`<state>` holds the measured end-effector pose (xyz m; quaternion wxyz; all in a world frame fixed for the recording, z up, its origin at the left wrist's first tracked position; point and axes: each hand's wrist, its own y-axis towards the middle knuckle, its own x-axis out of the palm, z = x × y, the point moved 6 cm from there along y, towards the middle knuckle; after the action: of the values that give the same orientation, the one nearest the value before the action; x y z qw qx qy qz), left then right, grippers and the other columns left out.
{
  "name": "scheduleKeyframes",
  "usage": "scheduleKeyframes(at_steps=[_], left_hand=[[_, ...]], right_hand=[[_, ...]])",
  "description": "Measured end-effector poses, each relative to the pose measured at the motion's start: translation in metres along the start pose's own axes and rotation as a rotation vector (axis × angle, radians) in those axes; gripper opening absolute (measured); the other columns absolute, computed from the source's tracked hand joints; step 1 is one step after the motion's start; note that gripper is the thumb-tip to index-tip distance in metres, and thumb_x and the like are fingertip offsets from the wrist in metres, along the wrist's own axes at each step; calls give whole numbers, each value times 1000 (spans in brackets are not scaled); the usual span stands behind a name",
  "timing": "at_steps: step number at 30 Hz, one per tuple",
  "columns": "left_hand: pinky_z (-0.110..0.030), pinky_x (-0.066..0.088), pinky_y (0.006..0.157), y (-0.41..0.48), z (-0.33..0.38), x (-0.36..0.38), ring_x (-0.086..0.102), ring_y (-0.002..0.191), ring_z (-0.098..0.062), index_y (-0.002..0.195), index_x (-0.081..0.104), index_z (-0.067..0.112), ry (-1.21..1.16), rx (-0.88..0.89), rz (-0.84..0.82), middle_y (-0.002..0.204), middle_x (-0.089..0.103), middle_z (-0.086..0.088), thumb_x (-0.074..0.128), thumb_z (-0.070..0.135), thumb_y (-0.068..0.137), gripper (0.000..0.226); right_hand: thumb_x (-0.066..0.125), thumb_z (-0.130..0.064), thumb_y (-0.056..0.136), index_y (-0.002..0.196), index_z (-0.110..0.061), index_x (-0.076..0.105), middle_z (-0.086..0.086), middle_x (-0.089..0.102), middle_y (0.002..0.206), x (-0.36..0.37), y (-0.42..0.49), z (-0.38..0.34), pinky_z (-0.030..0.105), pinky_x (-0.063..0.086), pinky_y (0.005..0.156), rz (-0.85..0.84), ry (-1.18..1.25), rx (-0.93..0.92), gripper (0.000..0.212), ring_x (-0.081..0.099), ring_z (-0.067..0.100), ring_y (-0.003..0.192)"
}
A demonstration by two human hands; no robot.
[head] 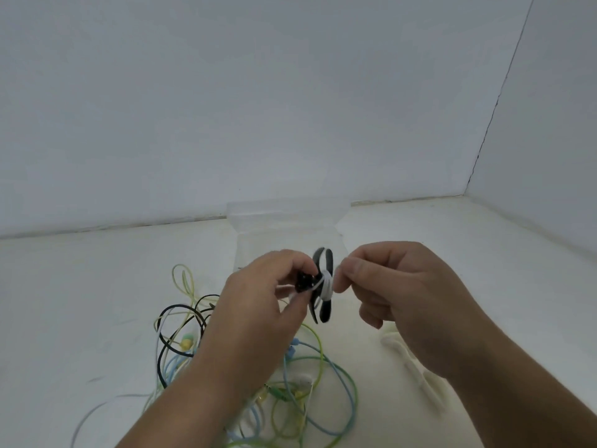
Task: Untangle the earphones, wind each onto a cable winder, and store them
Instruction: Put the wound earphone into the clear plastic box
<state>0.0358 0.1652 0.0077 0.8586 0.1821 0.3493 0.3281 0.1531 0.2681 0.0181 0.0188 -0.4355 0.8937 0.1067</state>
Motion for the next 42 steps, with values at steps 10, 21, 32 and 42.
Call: scheduleKeyframes(at_steps=[10,21,32,42], left_hand=[[-23,56,79,-1,-1,6,69,85,-7,88,68,33,29,-3,-54,83,71,17,69,6,84,27],[-20,57,78,-3,-2,13,72,84,-13,87,69,30,-199,-80,-166,86,73,9,69,-5,85,34],[-32,58,73,-2,2,13,73,82,-21,88,70,23,-524,-138,-161,88,74,-5,73,4,77,22],[-17,54,65,3,-14,-7,64,60,-5,91,69,13,-539,-220,184,65,67,10,69,-9,83,24]], right_hand=[[54,-21,80,57,-18,64,-13,42,45,1,-3,-16,10,28,49,-100,-186,-208,25,35,3,45],[60,-22,92,65,-11,67,9,30,52,-29,3,-5,27,23,46,264,-177,-121,30,24,20,48],[58,-29,96,70,-16,70,-2,35,49,-25,11,23,18,26,42,190,-350,96,32,28,11,42],[51,-21,102,80,-16,74,-10,41,54,15,6,32,23,25,51,-213,-272,180,32,33,8,48]])
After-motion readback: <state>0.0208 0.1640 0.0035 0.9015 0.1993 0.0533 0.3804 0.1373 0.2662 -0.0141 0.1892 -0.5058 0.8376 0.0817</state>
